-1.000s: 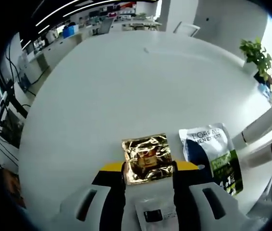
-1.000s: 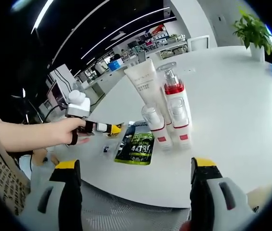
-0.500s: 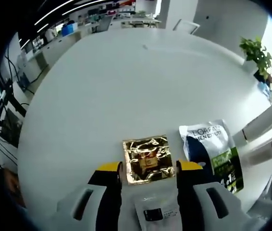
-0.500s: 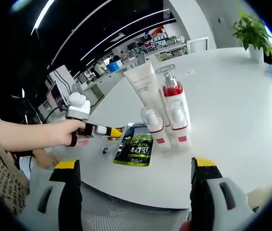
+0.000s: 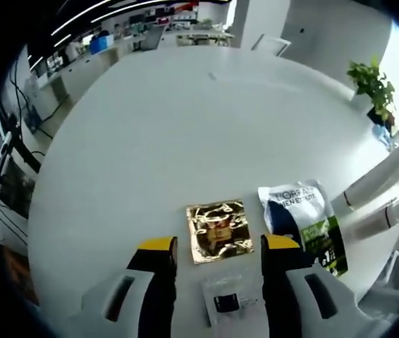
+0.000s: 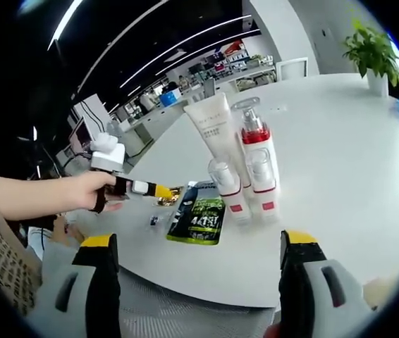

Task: Arrange the skincare products in the storage area until every visible bottle or jar stands upright without overlapping.

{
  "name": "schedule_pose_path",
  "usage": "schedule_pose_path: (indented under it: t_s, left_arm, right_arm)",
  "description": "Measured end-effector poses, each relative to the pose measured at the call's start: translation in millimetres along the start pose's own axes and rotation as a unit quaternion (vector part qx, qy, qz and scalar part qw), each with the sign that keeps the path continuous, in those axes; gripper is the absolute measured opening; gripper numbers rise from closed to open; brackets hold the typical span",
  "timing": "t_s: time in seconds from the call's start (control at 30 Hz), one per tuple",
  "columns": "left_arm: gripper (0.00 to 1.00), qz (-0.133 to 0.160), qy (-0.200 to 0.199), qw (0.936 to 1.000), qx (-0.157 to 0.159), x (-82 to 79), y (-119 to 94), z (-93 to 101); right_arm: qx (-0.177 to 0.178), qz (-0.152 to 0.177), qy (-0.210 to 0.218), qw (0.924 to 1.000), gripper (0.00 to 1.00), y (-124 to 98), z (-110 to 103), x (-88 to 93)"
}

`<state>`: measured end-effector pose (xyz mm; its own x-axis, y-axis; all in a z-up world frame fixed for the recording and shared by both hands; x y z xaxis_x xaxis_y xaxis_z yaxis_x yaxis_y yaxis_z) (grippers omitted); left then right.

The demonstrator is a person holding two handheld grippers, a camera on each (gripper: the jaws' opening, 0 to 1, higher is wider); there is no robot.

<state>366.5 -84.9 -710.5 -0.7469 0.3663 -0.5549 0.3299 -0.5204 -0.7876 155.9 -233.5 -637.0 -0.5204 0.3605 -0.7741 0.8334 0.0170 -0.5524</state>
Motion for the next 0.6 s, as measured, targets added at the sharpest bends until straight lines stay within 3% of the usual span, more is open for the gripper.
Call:
schedule_pose_path:
  t_s: [0.17, 0.27, 0.3, 0.43, 0.6]
  left_arm:
    - [0.52, 0.015, -0.009, 0.9996, 0.022, 2.2, -17.0, -2.7]
    - [0.56, 0.07, 0.029, 0.9956, 0.054, -8.8, -32.0, 5.8]
    - [0.57, 0.075, 0.037, 0.9949, 0.057, -9.1, -34.8, 5.2]
    - [0.62, 0.087, 0.047, 0.9924, 0.073, -0.2, -58.7, 9.8]
    - [0.76, 0.104, 0.047, 0.9893, 0.091, 11.3, -82.2, 8.9]
  right_arm:
    - [-0.003, 0.002, -0.008, 1.0, 0.96, -0.4, -1.3, 0.0]
    - [-0.003, 0.003, -0.009, 0.9999, 0.96, -0.8, -1.5, -0.3]
    - [-0.003, 0.004, -0.01, 0.9999, 0.96, -1.2, -1.4, -0.5]
    - [-0.005, 0.004, -0.015, 0.9999, 0.96, -1.5, -3.2, -0.3]
    - [-0.009, 0.002, -0.024, 0.9997, 0.96, -2.1, -5.3, 0.9]
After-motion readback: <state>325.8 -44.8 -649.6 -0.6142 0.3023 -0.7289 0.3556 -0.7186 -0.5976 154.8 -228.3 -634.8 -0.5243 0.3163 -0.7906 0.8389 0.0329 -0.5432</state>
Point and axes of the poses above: the point that each gripper's makers call its tool centre point, and the gripper's own axes: y roughly forward along the fingers, z roughly to its right, x roughly out of its underside, the point moved 1 cm from there along -y, roughly backward along the fingers, and after that the axes turned 10 degrees about x, right-handed, at the moved point
